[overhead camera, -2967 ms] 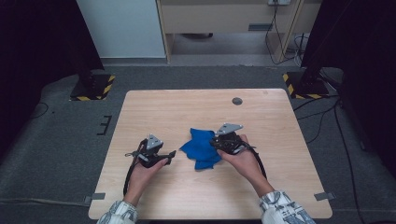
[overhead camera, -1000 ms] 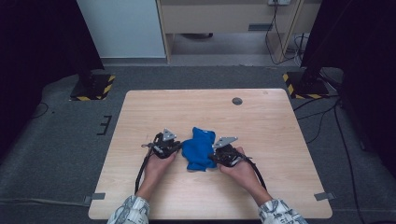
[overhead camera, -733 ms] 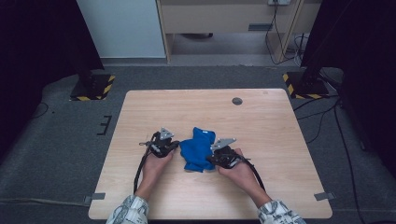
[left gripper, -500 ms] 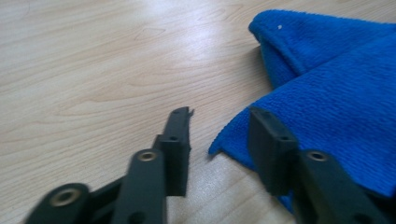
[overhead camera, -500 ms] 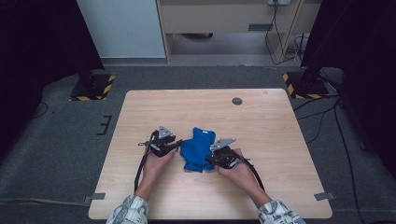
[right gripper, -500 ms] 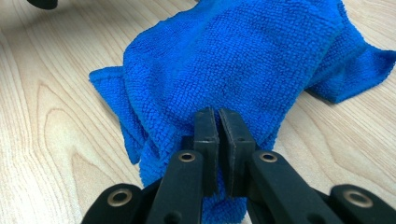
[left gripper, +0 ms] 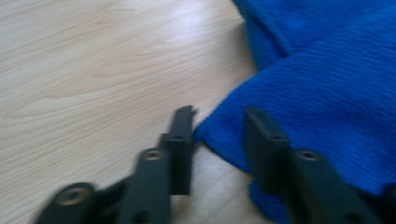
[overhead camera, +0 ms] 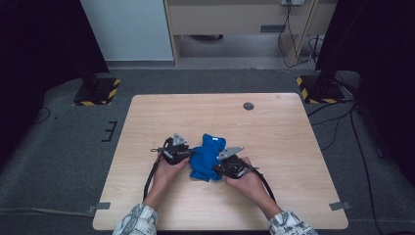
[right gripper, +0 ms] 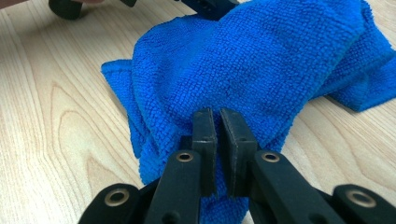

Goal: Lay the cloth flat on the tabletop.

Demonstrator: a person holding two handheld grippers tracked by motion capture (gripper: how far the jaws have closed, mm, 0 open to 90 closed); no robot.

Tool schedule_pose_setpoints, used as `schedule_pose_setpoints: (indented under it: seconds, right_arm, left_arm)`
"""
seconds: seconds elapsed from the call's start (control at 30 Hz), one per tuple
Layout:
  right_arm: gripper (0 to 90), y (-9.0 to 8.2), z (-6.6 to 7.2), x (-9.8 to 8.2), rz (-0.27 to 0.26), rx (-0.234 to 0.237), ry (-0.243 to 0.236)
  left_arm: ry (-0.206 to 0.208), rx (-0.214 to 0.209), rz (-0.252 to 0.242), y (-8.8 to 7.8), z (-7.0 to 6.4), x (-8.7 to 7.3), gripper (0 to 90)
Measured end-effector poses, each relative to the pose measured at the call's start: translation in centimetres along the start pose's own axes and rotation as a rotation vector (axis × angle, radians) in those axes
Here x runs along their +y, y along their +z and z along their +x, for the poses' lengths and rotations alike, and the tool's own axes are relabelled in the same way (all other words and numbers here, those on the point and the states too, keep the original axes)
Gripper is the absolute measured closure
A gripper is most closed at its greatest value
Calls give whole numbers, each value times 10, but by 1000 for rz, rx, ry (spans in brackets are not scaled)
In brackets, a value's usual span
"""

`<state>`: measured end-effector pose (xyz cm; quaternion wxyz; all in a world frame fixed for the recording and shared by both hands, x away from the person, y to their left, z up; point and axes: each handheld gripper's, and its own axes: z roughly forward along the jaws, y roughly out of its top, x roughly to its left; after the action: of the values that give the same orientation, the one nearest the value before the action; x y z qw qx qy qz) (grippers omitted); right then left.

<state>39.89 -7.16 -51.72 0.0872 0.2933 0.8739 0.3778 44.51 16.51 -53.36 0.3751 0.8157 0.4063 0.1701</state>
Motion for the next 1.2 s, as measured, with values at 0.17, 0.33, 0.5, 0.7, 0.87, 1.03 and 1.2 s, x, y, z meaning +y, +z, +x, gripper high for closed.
schedule_pose_setpoints:
  seconds: [0.17,0.33,0.5,0.7,0.87,1.03,1.2]
  right_arm:
    - [745,-3,-3,1,-6,-18,11]
    - [590,-12,-13,2,-35,-60,58]
    - [521,-25,-23,2,-60,-101,93]
    - [572,-35,-37,5,-86,-155,112]
    - [732,-28,-53,10,-73,-214,110]
    - [786,-8,-71,19,-65,-250,149]
    - [747,14,-82,26,-72,-276,202]
  left_arm:
    - [10,-26,29,0,-5,3,834]
    - [20,-3,13,-5,-6,5,889]
    - [-16,14,-52,-22,-1,11,893]
    - [-36,11,-90,-37,5,13,894]
    - [-30,17,-99,-50,6,11,894]
    - [-34,9,-102,-55,8,9,894]
    - [-41,8,-102,-56,9,7,894]
